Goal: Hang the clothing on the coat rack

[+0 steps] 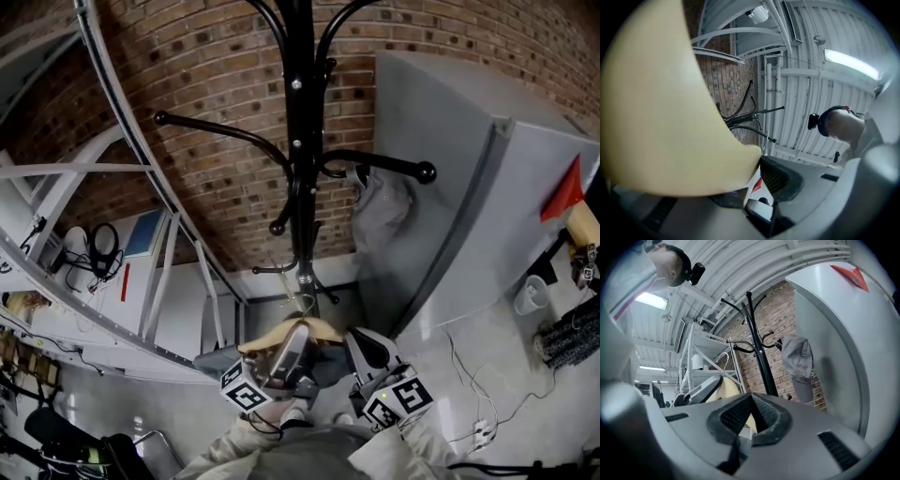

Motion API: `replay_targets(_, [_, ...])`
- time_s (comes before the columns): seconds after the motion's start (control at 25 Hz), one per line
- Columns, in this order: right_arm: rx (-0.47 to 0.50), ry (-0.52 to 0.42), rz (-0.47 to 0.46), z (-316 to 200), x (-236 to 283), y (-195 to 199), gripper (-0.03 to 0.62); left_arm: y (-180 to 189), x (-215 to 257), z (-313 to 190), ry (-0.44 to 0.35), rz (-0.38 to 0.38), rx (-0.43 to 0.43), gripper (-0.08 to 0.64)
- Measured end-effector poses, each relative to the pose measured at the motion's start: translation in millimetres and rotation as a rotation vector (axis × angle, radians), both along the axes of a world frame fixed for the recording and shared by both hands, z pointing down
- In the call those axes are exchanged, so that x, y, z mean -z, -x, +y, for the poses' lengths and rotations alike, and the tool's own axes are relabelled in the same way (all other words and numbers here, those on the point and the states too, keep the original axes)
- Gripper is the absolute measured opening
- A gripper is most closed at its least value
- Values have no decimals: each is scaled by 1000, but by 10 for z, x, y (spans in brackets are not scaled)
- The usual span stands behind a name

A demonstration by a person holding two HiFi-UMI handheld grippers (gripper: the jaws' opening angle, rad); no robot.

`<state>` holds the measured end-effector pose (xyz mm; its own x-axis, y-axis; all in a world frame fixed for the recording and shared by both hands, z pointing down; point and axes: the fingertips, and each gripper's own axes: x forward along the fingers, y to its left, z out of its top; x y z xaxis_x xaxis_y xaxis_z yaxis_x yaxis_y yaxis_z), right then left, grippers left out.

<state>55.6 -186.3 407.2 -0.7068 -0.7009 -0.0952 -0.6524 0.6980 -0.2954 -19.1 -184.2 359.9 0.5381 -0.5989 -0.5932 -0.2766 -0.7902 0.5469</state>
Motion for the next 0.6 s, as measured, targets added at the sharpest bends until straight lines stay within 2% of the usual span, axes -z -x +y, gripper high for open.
replay_targets(0.32, [18,-5,-7,-9,25,-85,23,-105,70,12,-16,0,13,110])
replay_targets(0.6, [-13,-39,-24,-104,203,-55,23,68,192,-91,-41,10,14,109])
